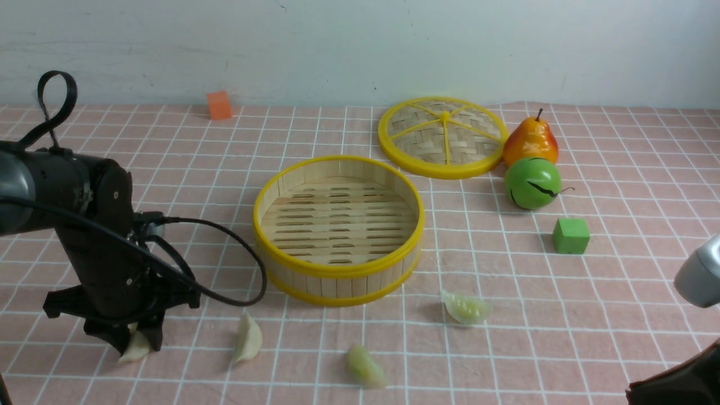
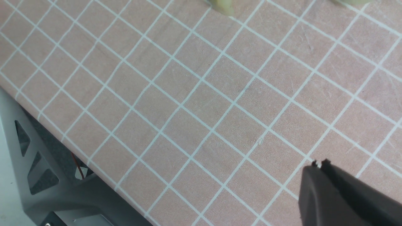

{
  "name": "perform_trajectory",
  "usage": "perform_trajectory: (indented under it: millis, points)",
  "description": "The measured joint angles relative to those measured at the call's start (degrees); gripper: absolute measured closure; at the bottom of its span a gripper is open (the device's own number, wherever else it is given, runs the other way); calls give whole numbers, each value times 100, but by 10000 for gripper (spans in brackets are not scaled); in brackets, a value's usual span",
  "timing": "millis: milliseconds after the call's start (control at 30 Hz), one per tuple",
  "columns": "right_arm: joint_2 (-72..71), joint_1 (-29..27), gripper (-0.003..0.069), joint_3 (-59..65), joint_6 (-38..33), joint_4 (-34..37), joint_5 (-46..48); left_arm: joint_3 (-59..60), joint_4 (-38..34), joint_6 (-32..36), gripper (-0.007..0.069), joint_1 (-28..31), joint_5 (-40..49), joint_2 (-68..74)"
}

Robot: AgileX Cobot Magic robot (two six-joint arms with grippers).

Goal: Put the dumplings into the steamer on the table with the pink tablecloth.
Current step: 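Reach for and grasp a dumpling on the table with the left gripper, then place the dumpling into the bamboo steamer basket with the left gripper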

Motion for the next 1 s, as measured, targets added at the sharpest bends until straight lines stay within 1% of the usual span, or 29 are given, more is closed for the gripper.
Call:
perform_trajectory:
  millis: [133, 267, 333, 367, 433, 467, 500, 533, 567, 600, 633, 700, 833, 933, 1000]
  points:
    - [0, 0, 656, 0, 0, -61, 0, -216, -61, 27, 367, -25, 224, -20]
    - [0, 0, 655, 0, 0, -61, -2, -898, -74, 135, 367, -350, 606, -232]
    - [0, 0, 652, 0, 0, -67, -26, -1577, -92, 159, 367, -860, 758, -332]
    - [0, 0, 652, 0, 0, -67, -26, -1636, -95, 159, 367, -906, 758, -332]
    - [0, 0, 650, 0, 0, -67, -42, -2393, -131, 159, 367, -1454, 765, -218]
    - [0, 0, 649, 0, 0, -67, -42, -2731, -148, 159, 367, -1624, 770, -123]
    - [0, 0, 648, 0, 0, -67, -42, -2936, -171, 159, 367, -1782, 770, 2]
    - [0, 0, 646, 0, 0, -67, -42, -3425, -196, 159, 367, -1993, 785, 234]
    - [0, 0, 646, 0, 0, -67, -42, -3563, -202, 159, 367, -2054, 798, 324]
    - [0, 0, 645, 0, 0, -67, -42, -4182, -244, 147, 368, -2275, 825, 828]
    - [0, 0, 645, 0, 0, -67, -42, -4251, -244, 150, 368, -2275, 829, 828]
    - [0, 0, 643, 0, 0, -67, -37, -5117, -258, -21, 368, -2362, 877, 1561]
    - [0, 0, 636, 0, 0, -67, 106, -6200, -209, -293, 368, -2304, 1093, 2615]
    - [0, 0, 633, 0, 0, -72, 226, -6729, -182, -387, 369, -2245, 1290, 3170]
    - [0, 0, 630, 0, 0, -79, 266, -6858, -153, -409, 368, -2225, 1309, 3396]
